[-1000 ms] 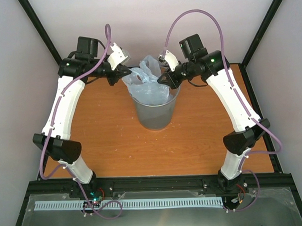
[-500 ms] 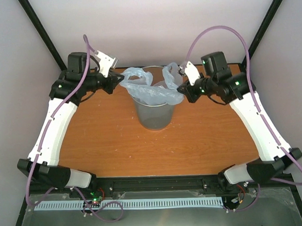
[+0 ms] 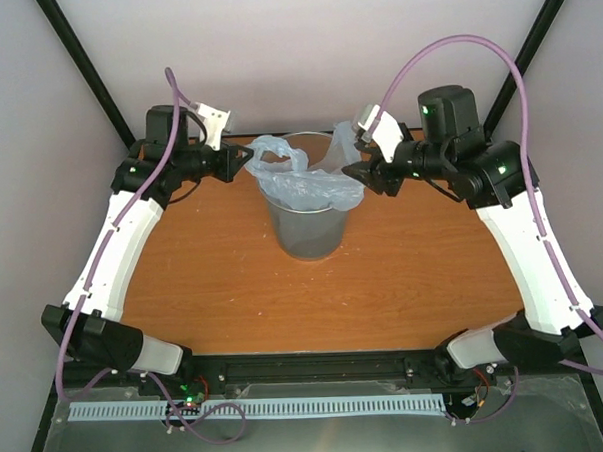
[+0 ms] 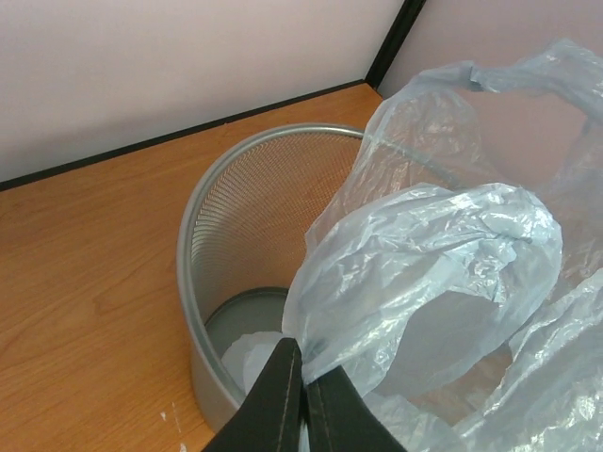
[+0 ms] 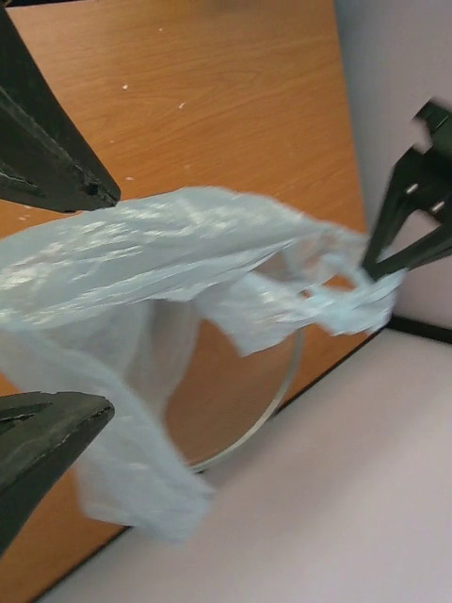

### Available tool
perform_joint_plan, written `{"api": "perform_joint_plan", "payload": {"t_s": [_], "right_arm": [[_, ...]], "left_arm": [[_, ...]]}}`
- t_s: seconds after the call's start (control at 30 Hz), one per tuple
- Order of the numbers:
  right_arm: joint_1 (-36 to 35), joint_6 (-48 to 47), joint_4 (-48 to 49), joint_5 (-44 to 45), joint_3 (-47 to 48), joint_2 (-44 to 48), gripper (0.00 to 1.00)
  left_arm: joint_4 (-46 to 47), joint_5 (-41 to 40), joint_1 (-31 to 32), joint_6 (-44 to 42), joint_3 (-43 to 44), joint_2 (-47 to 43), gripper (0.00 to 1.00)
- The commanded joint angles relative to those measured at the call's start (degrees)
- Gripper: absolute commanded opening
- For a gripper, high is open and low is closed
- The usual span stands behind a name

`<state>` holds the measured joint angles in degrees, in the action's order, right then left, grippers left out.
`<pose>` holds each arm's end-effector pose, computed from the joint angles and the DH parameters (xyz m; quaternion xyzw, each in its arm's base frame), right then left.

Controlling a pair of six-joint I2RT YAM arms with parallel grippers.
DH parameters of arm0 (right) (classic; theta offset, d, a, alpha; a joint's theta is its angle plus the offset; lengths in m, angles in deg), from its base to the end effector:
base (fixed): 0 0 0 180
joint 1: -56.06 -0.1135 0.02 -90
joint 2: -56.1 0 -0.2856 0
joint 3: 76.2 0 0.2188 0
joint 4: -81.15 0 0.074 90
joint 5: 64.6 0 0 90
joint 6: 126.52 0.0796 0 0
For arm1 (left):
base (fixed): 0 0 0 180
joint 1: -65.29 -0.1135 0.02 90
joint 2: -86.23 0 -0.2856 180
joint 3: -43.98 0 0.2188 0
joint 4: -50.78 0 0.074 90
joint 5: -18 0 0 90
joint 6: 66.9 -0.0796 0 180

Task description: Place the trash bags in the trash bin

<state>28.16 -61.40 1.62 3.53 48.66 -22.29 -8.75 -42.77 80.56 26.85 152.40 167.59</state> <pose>0.1957 0.1372 0.4712 -0.4646 0.7330 0.1790 0.4635 0.2724 -0.1147 0.4184 0.2059 0.8318 -0.2951 0.4227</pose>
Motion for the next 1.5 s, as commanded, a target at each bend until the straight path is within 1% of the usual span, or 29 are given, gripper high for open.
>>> {"api": "perform_joint_plan", "payload": {"t_s": [0.0,0.1,0.23,0.4,0.47,0.6,0.8,0.87,0.97,1.0,1.03,1.07,1.1,1.13,1.17,1.23,1.3,1.37,1.43,1.47], "right_arm": [[-2.3,-5.6,-2.4,-4.5,6.6,-6.4,0.53],[-2.5,-4.5,-4.5,-6.1,12.7,-12.1,0.57],[-2.5,-6.0,-11.4,-9.5,22.1,-20.1,0.6],[-2.6,-7.2,-20.5,-12.2,27.9,-26.1,0.64],[-2.6,-7.1,-22.6,-13.2,27.6,-26.3,0.65],[-2.6,-6.9,-22.7,-13.8,23.4,-24.5,0.66],[-2.6,-4.9,-22.6,-13.4,20.7,-24.2,0.67],[-2.6,-3.4,-22.2,-11.5,21.8,-25.2,0.69],[-2.6,-1.9,-20.7,-12.2,25.6,-26.8,0.72],[-2.6,-1.0,-19.9,-12.9,27.3,-27.3,0.73],[-2.6,-0.3,-19.4,-13.6,28.3,-27.7,0.74],[-2.6,0.2,-19.2,-14.1,29.0,-28.2,0.75],[-2.7,0.3,-19.3,-14.4,29.5,-28.7,0.74],[-3.0,0.2,-19.7,-14.3,29.7,-29.0,0.74],[-3.1,-0.3,-20.3,-14.3,29.7,-29.3,0.73],[-3.5,-1.5,-21.9,-13.9,29.7,-29.5,0.72],[-3.9,-2.2,-22.6,-13.6,29.3,-29.4,0.7],[-4.1,-2.9,-22.7,-13.2,28.2,-28.7,0.7],[-4.1,-3.4,-22.7,-12.6,27.2,-28.4,0.7],[-4.2,-3.6,-22.7,-12.1,26.8,-28.5,0.7]], "left_arm": [[3.1,1.9,-0.2,1.5,3.0,0.4,0.01],[3.3,2.1,-0.2,1.3,3.4,0.1,0.01],[3.2,2.0,-0.2,0.8,3.6,-0.4,0.01],[2.8,1.1,-0.2,0.5,3.4,-0.9,0.01],[2.6,0.5,-0.2,0.5,3.3,-1.1,0.01],[2.6,0.1,-0.3,0.0,3.1,-1.4,0.01],[2.6,-0.7,-0.4,-0.1,3.5,-1.5,0.01],[2.3,-0.4,-0.4,-0.5,3.9,-1.5,0.01],[1.6,0.3,-0.4,-1.3,4.7,-1.4,0.01],[1.2,0.6,-0.4,-1.7,5.2,-1.3,0.04],[0.9,1.1,-0.4,-2.6,5.7,-1.1,0.13],[0.4,1.8,-0.4,-3.5,6.4,-0.7,0.29],[-0.1,2.5,-0.4,-4.7,7.5,0.0,0.49],[-0.8,2.8,-0.4,-6.0,9.5,0.7,0.63],[-1.6,3.0,-0.4,-7.6,11.2,2.1,0.7],[-4.8,3.3,-0.4,-11.9,15.9,5.2,0.75],[-10.6,6.4,-0.4,-19.0,21.9,9.1,0.77],[-17.9,9.3,-0.4,-28.3,27.7,12.9,0.79],[-23.5,9.4,-0.4,-35.1,31.7,16.0,0.81],[-24.7,9.4,-0.4,-37.1,33.2,17.2,0.82]]}}
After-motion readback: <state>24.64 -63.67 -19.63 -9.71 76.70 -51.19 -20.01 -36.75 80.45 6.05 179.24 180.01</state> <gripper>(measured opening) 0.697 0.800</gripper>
